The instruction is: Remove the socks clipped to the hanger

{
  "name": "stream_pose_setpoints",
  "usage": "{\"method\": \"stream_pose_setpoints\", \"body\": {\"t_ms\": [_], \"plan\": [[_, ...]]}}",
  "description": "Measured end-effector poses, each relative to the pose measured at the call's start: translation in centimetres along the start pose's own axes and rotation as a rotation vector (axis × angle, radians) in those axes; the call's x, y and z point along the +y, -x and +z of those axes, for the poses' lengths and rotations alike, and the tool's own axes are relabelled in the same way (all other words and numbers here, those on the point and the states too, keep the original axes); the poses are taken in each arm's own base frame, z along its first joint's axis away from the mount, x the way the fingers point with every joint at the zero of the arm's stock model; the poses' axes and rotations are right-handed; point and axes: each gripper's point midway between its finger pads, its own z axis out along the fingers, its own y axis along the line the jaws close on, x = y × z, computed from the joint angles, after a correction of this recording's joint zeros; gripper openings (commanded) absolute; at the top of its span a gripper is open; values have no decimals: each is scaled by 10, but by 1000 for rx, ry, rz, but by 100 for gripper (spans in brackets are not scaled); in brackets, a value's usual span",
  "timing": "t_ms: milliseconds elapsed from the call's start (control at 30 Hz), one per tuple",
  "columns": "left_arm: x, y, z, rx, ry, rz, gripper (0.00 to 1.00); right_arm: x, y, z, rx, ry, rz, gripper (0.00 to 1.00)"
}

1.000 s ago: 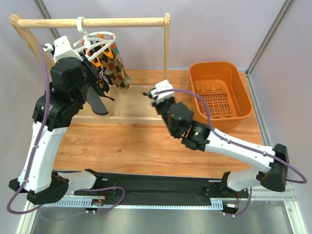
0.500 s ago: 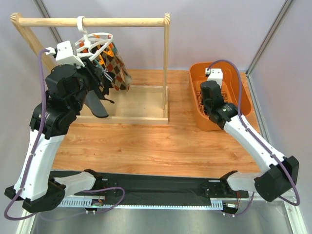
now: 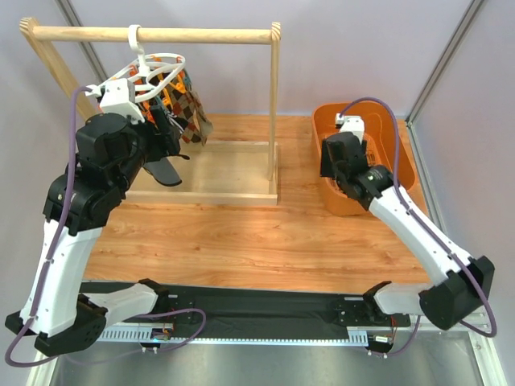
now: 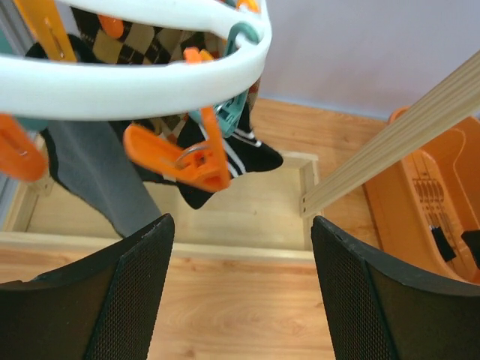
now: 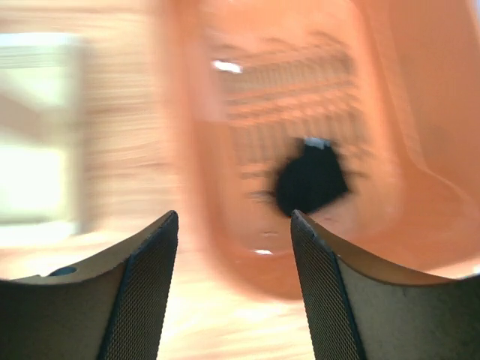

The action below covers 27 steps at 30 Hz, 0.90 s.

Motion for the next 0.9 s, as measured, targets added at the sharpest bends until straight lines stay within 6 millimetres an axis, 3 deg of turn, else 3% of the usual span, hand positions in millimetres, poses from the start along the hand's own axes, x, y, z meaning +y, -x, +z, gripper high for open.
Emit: {"method": "stream_pose_setpoints", "body": {"t_ms": [67,267,333,400,567,700,800,900], "plan": [[6,-5,-4,17,19,8,81,29,10,-24,-59,120,-5,64],[29,-13,-22,21,94,18,80,131,55,-131,-316,586,3,62],[37,-14,-30,18,110,14,80,155,66,-151,-373,676,8,62],[45,-12,-37,2,125,-2,80,186,81,-163,-443,750,11,62],[66,-26,-38,15,167,-55,77,246,88,-167,-492,836,-27,60],[78,-66,-13,115,160,-134,76,287,106,-167,-525,885,-45,59],[84,-101,7,203,144,-210,76,307,119,-177,-571,931,-55,59],[88,-123,21,242,128,-280,76,324,127,-189,-619,972,-75,58]]}}
